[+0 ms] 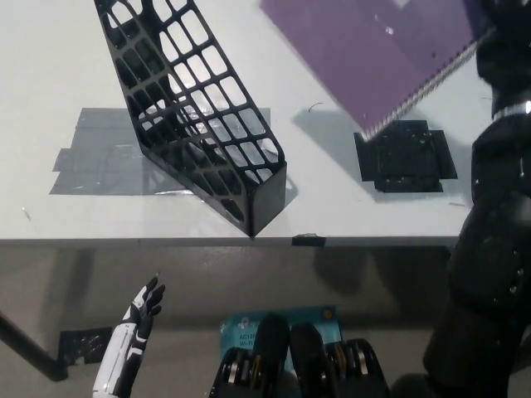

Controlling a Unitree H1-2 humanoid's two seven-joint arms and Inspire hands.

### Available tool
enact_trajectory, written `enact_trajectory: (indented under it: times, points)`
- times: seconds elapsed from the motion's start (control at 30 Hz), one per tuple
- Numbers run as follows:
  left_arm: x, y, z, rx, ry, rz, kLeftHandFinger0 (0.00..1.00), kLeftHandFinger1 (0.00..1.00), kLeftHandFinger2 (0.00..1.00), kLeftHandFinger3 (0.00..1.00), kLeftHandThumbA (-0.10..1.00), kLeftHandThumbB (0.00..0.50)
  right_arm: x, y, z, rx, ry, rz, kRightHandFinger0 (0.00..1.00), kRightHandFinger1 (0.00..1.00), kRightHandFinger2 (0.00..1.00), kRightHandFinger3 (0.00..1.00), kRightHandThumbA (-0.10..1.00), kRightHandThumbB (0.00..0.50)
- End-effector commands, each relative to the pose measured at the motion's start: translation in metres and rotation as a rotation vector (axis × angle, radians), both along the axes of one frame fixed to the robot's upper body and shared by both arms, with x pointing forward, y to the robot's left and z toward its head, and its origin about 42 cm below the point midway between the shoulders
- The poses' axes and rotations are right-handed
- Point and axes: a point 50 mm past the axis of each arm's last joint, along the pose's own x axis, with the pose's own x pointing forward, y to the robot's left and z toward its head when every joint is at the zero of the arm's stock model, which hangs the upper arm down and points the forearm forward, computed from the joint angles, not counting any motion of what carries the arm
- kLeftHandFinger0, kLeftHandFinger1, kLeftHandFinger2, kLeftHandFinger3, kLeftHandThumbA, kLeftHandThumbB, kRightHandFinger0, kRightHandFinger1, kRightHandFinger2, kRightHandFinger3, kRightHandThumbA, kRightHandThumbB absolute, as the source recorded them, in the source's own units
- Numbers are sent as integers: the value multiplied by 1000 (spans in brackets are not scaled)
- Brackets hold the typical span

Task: A person hands a notebook to the robot and the robot grabs it with its right hand and places it in the magazine stand kept in the centre of the desk infront of it.

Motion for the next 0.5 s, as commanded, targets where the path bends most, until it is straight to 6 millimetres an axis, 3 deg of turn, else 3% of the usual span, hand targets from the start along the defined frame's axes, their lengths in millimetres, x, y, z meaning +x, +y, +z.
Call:
enact_trajectory:
  times: [0.0, 0.27, 0.47]
  points:
    - [2, 7, 12, 3, -68, 1, 986, 1000, 1000, 1000, 1000, 500, -20, 21, 61, 72, -183, 7, 0, 0, 0, 0, 863, 0]
    - [4, 8, 13, 4, -74, 2, 969, 1000, 1000, 1000, 1000, 500, -29, 38, 75, 123, -217, -3, 0, 0, 0, 0, 845, 0]
    - [4, 7, 13, 8, -75, 1, 980, 1000, 1000, 1000, 1000, 500, -34, 69, 68, 116, -173, -29, 0, 0, 0, 0, 806, 1]
